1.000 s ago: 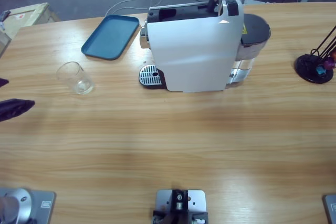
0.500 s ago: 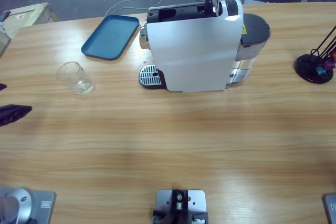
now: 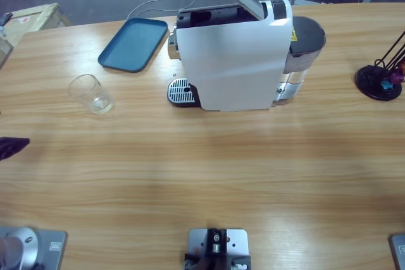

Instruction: Pour coffee

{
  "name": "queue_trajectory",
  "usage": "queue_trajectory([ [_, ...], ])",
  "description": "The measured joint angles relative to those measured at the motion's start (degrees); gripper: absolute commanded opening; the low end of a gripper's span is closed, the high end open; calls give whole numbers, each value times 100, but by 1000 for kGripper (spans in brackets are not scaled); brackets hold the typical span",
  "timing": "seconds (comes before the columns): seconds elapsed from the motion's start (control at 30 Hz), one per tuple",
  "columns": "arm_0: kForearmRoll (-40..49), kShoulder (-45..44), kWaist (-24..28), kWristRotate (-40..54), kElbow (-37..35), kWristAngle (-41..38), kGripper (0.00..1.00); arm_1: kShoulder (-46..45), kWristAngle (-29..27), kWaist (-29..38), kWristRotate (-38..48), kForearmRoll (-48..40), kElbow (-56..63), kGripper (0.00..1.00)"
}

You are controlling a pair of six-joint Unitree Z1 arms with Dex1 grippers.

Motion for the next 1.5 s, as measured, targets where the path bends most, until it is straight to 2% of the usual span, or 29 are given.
queue_trajectory([
  [0.37,61,0,0,0,0,-4,987,493,0,166,0,-96,175,0],
  [0.97,64,15,0,0,-149,-5,991,720,10,182,0,-211,386,0],
  [1.0,64,21,0,-2,-150,-5,991,720,10,182,0,-211,386,278],
  [1.03,64,23,0,-13,-152,-4,991,720,10,182,0,-211,386,882],
  [1.07,64,23,0,-24,-160,-4,991,720,10,182,0,-212,385,998],
  [1.2,-26,24,0,-209,-179,63,991,510,-82,198,-187,-85,418,1000],
  [1.33,-381,24,57,-636,-118,623,991,-357,-23,236,-675,193,700,1000],
  [1.5,-1608,313,1052,-841,515,907,991,-1961,-48,442,-978,890,1633,1000],
])
